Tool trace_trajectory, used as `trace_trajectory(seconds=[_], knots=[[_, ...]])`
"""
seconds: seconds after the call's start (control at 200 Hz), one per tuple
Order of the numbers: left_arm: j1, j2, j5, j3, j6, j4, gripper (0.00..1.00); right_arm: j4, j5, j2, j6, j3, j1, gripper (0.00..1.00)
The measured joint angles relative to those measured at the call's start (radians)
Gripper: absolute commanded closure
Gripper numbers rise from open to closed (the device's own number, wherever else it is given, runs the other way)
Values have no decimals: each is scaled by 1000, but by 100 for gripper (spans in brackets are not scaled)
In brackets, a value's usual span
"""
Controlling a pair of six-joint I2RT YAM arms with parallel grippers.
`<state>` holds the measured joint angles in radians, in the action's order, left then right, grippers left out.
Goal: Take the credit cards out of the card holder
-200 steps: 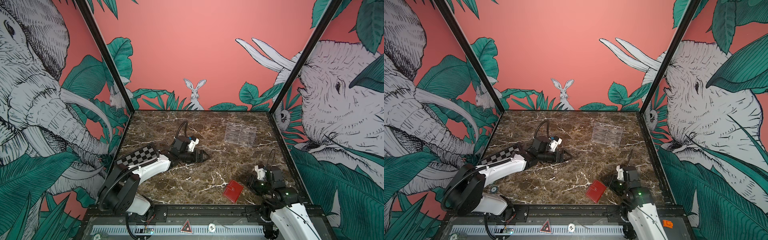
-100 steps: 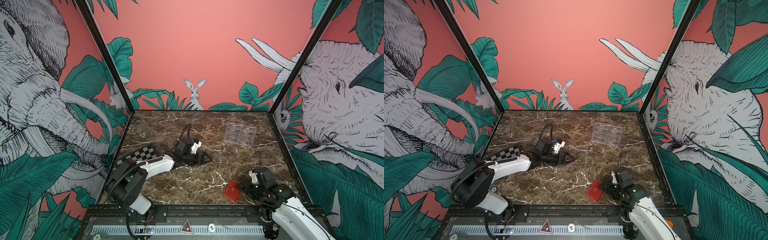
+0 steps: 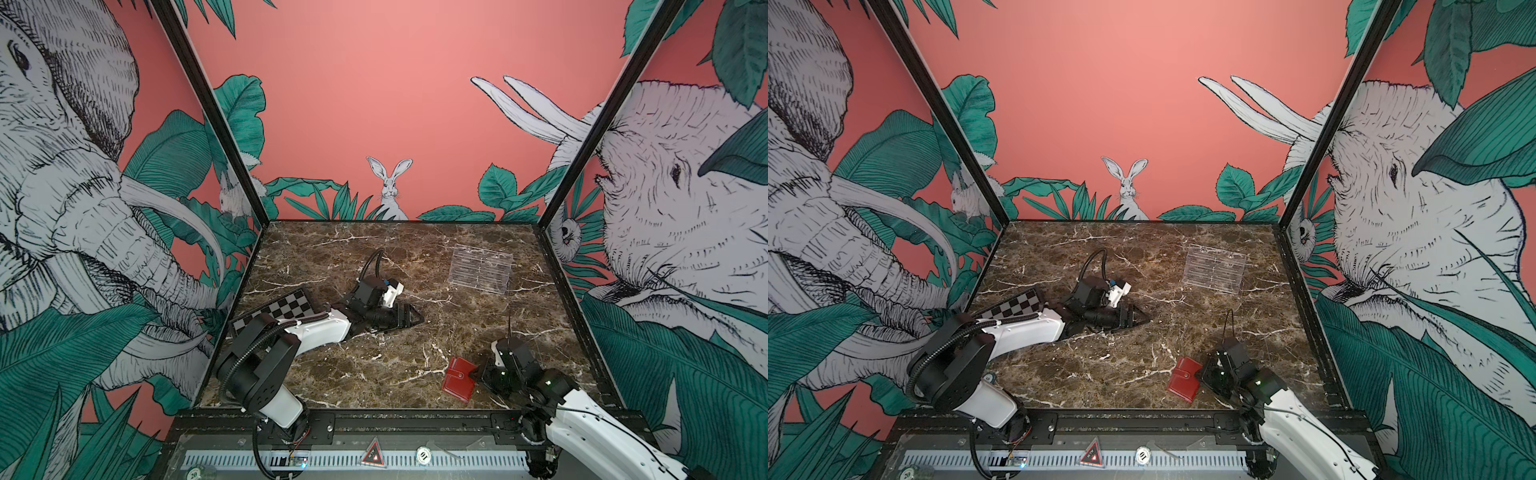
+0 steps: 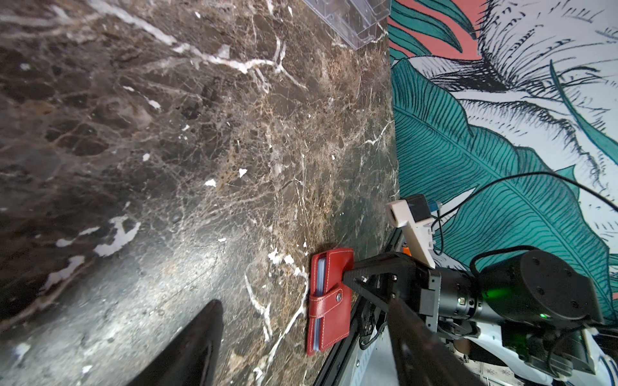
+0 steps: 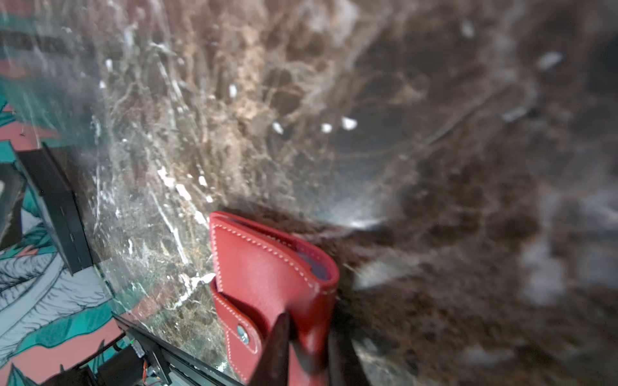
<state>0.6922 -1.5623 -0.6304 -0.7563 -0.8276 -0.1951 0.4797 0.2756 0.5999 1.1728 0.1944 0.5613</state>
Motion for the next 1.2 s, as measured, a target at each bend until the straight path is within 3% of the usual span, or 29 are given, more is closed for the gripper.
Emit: trace_trajectory(seconds=[0.09,0.36,0.665,0.895,1.195], knots=[[0,-9,0,0,-17,-23,25,-41,-17,3,40,-6,8,100],[0,-43,4,0,-103,-113,25,-163,-120,3,183,-15,14,100],[4,-145,60,26,-386,-474,25,-435,-312,68,364,-26,15,100],[69,-224,148,80,-589,-690,25,-638,-423,208,430,-11,15,100],[164,-252,229,65,-652,-754,25,-839,-457,347,463,60,12,100]])
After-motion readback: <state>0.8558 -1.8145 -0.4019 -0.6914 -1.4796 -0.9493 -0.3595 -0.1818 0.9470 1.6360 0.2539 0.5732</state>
